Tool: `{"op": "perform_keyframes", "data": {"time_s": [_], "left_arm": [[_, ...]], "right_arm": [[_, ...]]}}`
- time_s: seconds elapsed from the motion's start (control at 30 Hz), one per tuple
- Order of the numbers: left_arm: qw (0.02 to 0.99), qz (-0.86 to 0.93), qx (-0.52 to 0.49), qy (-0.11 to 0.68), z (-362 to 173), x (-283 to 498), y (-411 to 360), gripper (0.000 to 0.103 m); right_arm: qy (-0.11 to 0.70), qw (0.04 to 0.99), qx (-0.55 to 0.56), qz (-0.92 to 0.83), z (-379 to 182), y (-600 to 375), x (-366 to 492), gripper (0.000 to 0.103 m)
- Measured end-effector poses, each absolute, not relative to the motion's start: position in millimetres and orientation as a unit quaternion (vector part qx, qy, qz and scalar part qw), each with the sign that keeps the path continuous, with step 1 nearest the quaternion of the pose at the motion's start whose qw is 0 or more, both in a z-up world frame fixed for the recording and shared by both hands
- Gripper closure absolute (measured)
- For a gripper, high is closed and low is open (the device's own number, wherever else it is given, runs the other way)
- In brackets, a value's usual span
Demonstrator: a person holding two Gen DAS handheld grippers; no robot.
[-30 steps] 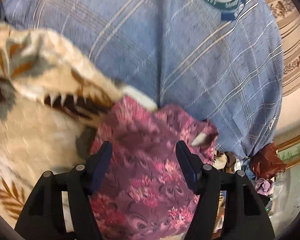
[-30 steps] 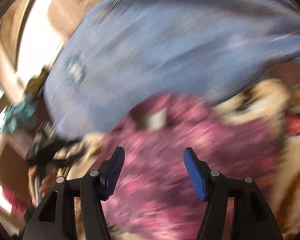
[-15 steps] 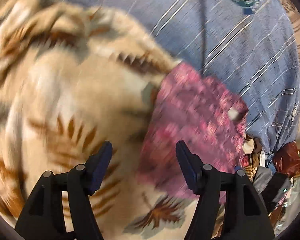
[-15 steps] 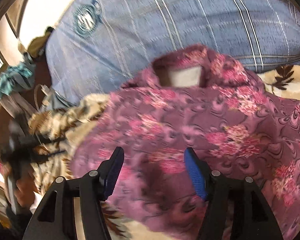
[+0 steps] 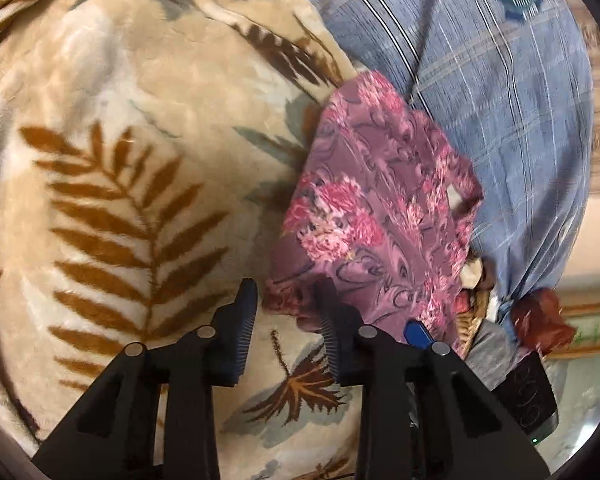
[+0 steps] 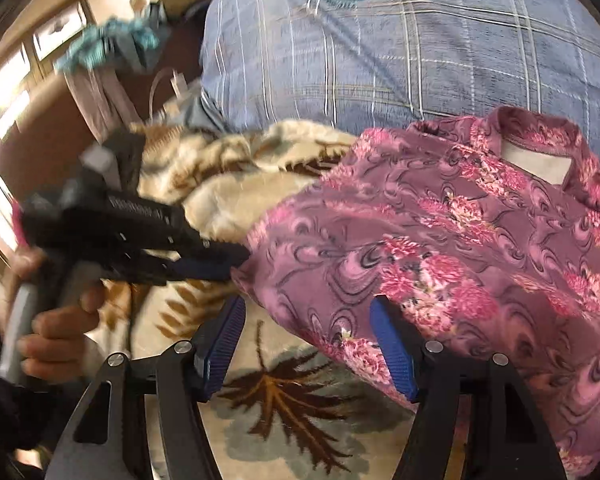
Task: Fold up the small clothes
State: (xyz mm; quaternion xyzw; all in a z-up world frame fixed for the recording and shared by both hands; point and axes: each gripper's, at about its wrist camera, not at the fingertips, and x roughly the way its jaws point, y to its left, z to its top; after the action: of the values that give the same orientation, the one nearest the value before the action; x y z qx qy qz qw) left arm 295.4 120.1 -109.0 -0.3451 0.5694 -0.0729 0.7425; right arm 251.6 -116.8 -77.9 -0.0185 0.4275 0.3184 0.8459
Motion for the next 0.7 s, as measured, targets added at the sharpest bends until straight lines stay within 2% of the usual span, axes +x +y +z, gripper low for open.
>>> {"op": "perform_keyframes", "data": {"time_s": [0.1, 0.17, 0.27, 0.37, 0.43, 0.57, 0.7], "left_arm": [[0.75, -0.067, -0.319, 0.576, -111, 300, 111, 0.076], [0.745, -0.07, -0.31, 0.586, -115, 303, 108, 0.095], [0.745, -0.07, -0.311, 0.585, -108, 305, 116, 0.098], [0.764, -0.071, -0.309, 0.562, -88, 303, 128, 0.1], [0.786, -0.062, -0.27, 0.552, -77, 304, 122, 0.1], [0.764, -0.041, -0.247, 0.595, -102, 312, 115, 0.098], [0.73, -0.046, -0.304, 0.611, -119, 311, 125, 0.093]], "right_arm": [[0.44, 0.842, -0.038, 0.31, -93, -111, 255, 0.035], [0.442, 0.841, -0.052, 0.306, -100, -109, 255, 0.035], [0.449, 0.838, -0.07, 0.304, -106, -106, 256, 0.035], [0.456, 0.833, -0.089, 0.302, -109, -105, 255, 0.035], [0.455, 0.832, -0.09, 0.304, -110, -105, 256, 0.035], [0.459, 0.83, -0.085, 0.304, -110, -105, 259, 0.035], [0.452, 0.833, -0.057, 0.313, -101, -109, 257, 0.034]]}}
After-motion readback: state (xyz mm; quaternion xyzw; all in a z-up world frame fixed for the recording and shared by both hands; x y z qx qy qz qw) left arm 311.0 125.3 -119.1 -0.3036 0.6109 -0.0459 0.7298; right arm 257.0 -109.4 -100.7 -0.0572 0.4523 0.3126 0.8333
